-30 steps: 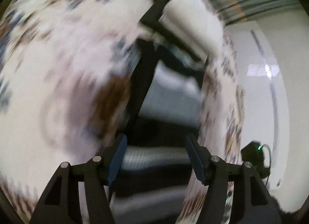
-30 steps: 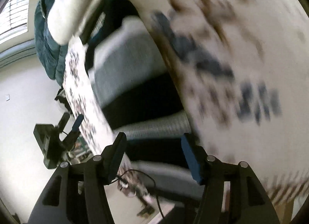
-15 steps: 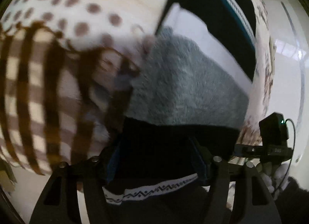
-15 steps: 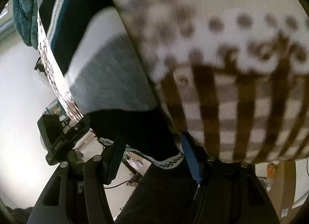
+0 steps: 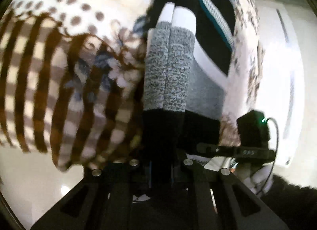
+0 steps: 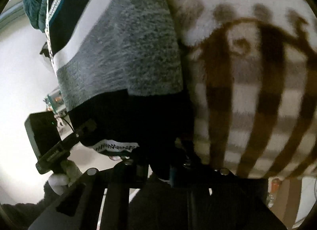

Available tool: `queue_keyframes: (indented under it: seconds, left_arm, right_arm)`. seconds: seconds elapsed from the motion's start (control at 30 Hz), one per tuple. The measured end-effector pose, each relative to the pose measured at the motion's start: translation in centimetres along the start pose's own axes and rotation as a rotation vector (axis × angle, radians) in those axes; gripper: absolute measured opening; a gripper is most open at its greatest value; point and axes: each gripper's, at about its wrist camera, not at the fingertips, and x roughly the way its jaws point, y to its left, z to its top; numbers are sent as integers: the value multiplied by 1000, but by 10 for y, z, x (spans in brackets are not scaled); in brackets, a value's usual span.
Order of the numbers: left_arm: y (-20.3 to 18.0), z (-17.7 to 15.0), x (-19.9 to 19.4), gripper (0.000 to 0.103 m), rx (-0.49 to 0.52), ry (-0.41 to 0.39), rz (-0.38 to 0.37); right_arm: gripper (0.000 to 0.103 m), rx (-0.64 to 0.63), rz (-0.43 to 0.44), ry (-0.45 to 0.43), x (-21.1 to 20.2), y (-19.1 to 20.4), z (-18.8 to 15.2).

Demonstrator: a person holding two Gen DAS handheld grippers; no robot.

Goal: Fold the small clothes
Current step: 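Lift the hem with both grippers and fold it toward the collar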

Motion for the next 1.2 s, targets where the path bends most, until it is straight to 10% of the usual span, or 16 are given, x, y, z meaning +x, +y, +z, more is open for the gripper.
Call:
queue_keyframes:
  seconds: [0.4,0.73,0.8,0.87,1.07,1.2]
  left_arm:
    - [-57,73,-72,10,-123,-175,-285]
    - [-99,270,-54,11,-64,-293,-364]
    - [-97,302,-49,20,-94,-284,-385]
    - [-90,334,-44,57,-140,-273,-439]
    - [-75,382,-41,64,-211,-279,-531]
    - [-71,395,-28,67,-259,-223,-574]
  right_arm:
    - [13,-127,186,-135,-117,73,-13]
    - [13,-133,264,-397,-201,153,145]
    - [15,-85,273,-413,-212,158,189]
    - [16,-40,308,-423,-221,161,225]
    - [54,26,396,-556,-254,166,281]
    - [57,42,376,-628,-271,161,284]
